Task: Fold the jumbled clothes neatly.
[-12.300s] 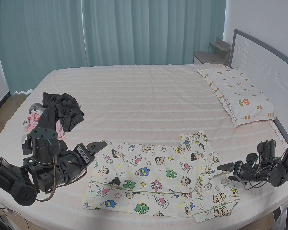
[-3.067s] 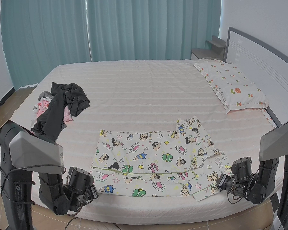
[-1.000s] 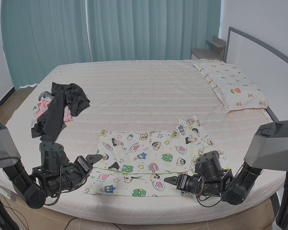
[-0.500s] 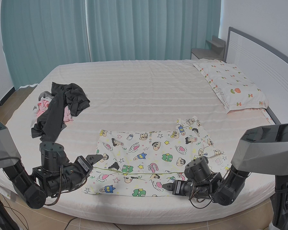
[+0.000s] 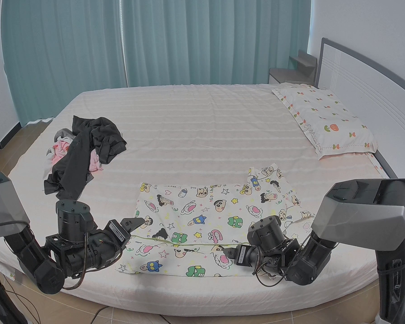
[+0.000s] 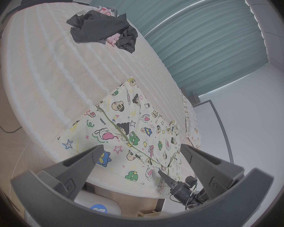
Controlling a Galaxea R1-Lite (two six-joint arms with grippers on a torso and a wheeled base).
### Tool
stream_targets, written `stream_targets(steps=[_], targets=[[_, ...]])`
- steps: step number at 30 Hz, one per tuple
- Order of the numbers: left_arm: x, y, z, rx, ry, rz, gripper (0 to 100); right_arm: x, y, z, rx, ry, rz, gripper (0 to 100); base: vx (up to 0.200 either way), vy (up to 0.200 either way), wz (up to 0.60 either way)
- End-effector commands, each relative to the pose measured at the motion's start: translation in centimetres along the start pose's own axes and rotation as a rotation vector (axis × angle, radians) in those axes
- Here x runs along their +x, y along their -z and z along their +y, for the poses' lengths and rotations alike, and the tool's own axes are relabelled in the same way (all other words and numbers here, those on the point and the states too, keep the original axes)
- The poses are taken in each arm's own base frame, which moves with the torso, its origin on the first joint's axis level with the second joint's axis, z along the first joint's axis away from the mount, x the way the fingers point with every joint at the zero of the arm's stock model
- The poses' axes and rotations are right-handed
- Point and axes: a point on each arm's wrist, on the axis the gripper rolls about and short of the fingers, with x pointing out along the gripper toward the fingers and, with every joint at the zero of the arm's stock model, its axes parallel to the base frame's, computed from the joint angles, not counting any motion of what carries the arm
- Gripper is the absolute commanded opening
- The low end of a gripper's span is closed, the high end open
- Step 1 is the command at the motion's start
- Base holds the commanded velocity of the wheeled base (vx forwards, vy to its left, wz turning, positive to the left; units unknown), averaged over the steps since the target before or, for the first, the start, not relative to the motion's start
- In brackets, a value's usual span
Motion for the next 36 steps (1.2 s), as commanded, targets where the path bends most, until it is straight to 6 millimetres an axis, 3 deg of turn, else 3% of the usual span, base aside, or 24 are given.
stream_targets(steps=[1, 6, 12, 20, 25, 26, 29, 33, 34, 36], targets=[[0.0, 0.0, 0.1, 0.0, -0.002, 0.002, 100, 0.2, -0.5, 0.0, 0.009, 0.0, -0.02, 100, 0.0, 0.0, 0.0], [0.0, 0.0, 0.0, 0.0, -0.001, 0.001, 100, -0.1, -2.0, 0.0, 0.031, -0.009, -0.055, 100, 0.0, 0.0, 0.0], [0.1, 0.0, 0.0, 0.0, -0.001, 0.001, 100, -0.5, -2.0, 0.2, 0.032, -0.02, -0.051, 100, 0.0, 0.0, 0.0], [0.0, 0.0, -0.1, 0.002, 0.004, 0.004, 100, -4.2, -1.0, 0.8, 0.032, -0.109, 0.032, 100, 0.0, 0.0, 0.0], [-0.2, 0.0, -0.2, 0.003, 0.013, 0.0, 100, -6.8, -1.5, 1.0, 0.039, -0.167, 0.039, 100, 0.0, 0.0, 0.0], [-0.5, -0.1, -0.4, 0.004, 0.027, 0.004, 100, -8.6, -1.9, 0.8, 0.052, -0.197, 0.031, 100, 0.0, 0.0, 0.0], [-0.6, -0.2, -0.6, 0.003, 0.038, 0.002, 100, -10.7, -2.9, -0.2, 0.08, -0.206, -0.003, 100, 0.0, 0.0, 0.0], [-0.7, -0.2, -0.6, -0.001, 0.037, 0.001, 100, -13.5, -5.2, -3.7, 0.175, -0.16, -0.089, 100, 0.0, 0.0, 0.0], [-0.7, -0.2, -0.6, -0.001, 0.041, -0.001, 100, -14.4, -6.4, -5.6, 0.227, -0.138, -0.13, 100, 0.0, 0.0, 0.0], [-0.8, -0.2, -0.7, 0.0, 0.043, -0.002, 100, -14.9, -7.3, -7.2, 0.265, -0.128, -0.146, 100, 0.0, 0.0, 0.0]])
